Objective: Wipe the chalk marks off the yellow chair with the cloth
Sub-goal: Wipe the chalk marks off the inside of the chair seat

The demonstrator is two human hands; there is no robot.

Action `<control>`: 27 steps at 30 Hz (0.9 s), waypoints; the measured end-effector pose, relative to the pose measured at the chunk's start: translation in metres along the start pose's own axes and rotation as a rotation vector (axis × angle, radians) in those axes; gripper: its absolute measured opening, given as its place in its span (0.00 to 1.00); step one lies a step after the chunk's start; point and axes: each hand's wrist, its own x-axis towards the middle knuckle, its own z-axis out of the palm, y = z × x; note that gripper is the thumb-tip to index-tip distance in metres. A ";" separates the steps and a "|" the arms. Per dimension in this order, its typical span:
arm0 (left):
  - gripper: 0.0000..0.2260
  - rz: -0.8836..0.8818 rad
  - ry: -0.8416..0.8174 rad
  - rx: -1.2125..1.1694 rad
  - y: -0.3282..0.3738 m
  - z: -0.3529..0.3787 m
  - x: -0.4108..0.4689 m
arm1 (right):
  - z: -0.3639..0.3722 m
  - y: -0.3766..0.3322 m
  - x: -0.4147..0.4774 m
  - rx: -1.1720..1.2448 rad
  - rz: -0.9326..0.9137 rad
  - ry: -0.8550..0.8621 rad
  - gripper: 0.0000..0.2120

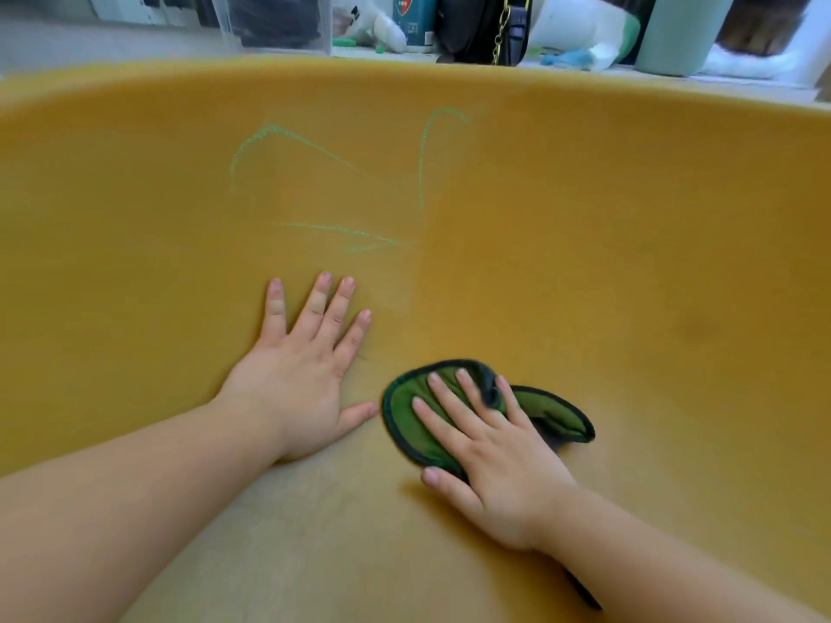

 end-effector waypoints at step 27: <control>0.62 0.080 0.116 -0.076 -0.224 -0.094 -0.049 | -0.083 -0.148 0.191 0.336 -0.106 0.677 0.32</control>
